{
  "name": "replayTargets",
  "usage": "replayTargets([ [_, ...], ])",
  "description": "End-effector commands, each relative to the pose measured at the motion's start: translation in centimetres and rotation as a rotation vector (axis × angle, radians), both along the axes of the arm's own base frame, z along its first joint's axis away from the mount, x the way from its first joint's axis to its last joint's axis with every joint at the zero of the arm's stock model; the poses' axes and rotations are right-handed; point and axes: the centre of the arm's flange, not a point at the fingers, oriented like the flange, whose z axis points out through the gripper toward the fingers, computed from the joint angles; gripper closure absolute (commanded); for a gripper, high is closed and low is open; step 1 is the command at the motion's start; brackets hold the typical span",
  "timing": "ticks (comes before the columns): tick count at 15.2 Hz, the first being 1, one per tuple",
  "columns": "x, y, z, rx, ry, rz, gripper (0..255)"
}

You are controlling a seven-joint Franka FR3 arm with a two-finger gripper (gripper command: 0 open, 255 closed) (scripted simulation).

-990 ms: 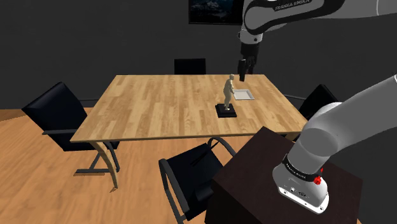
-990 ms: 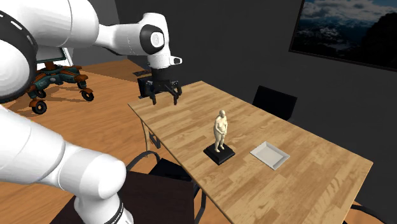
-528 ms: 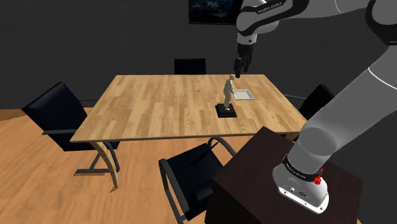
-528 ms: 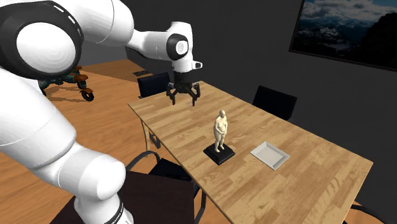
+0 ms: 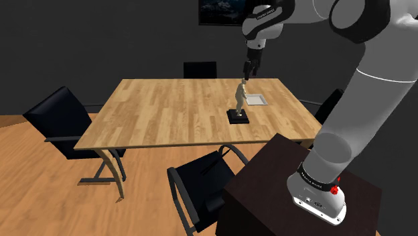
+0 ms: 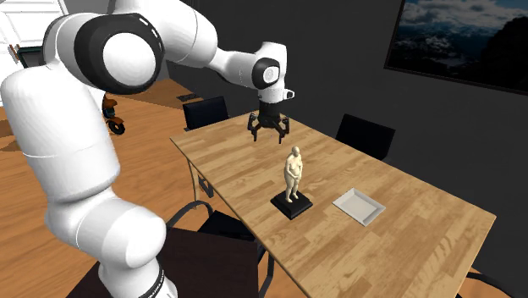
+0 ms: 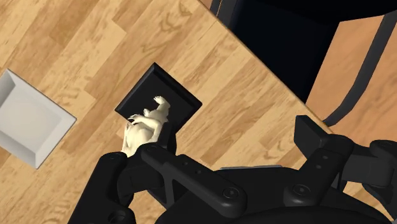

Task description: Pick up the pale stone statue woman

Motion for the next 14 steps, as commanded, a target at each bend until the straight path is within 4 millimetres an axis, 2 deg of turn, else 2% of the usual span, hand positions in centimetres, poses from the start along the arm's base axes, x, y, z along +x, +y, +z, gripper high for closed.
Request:
replayTargets([
  [1,1.9,-2.1,-1.0,0.012,-0.005,-0.002,0],
  [10,9.1,-10.9,-5.6,0.066,-0.025,-0.014,0],
  [11,9.5,-11.5,-5.9,0.070,-0.026,-0.015,0],
  [14,9.5,-11.5,-7.5,0.070,-0.026,-0.015,0],
])
